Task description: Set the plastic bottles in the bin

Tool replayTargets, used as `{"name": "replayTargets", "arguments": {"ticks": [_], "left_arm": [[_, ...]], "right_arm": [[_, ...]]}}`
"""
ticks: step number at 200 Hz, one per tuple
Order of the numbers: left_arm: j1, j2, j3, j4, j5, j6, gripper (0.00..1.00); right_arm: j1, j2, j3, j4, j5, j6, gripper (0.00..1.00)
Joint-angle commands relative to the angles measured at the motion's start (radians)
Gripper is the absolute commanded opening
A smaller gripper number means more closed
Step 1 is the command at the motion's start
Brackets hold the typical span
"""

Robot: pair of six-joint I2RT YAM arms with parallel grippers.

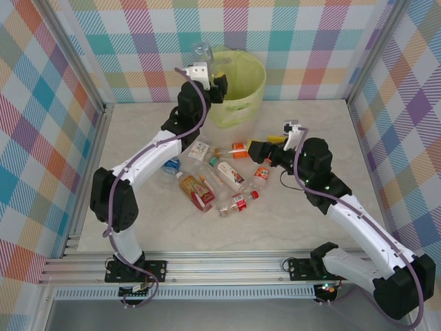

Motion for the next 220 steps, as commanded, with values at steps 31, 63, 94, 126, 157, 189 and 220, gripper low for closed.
{"name": "replayTargets", "arguments": {"ticks": [31,63,94,126,157,189,220], "left_arm": [[0.056,0.144,0.282,-0.164,0.082,0.018,0.63],[0.058,0.228,0.421,-0.316,0.124,0.022,0.64],[0.058,0.344,0.64,-0.502,0.145,0.046,0.66],[0.061,0.348,0.644,-0.502,0.178,0.067,0.72],[0.062,0.318,0.642,-0.538,0.225,0.07,0.84],[0.061,0.235,0.586,-0.627,0.307,0.071,0.96],[0.062,0.147,0.541,-0.679,0.347,0.075,1.0]], "right_arm": [[0.006,0.007,0.021,-0.022,-0.024,-0.009,1.0],[0.006,0.003,0.016,-0.029,0.002,-0.018,1.0],[0.007,0.021,0.022,-0.03,-0.006,-0.018,1.0],[0.006,0.023,0.016,-0.036,-0.005,-0.01,1.0],[0.007,0.019,0.011,-0.041,0.0,-0.014,1.0],[0.007,0.017,0.006,-0.046,0.014,-0.014,1.0],[0.006,0.028,-0.01,-0.019,0.04,-0.004,1.0]]}}
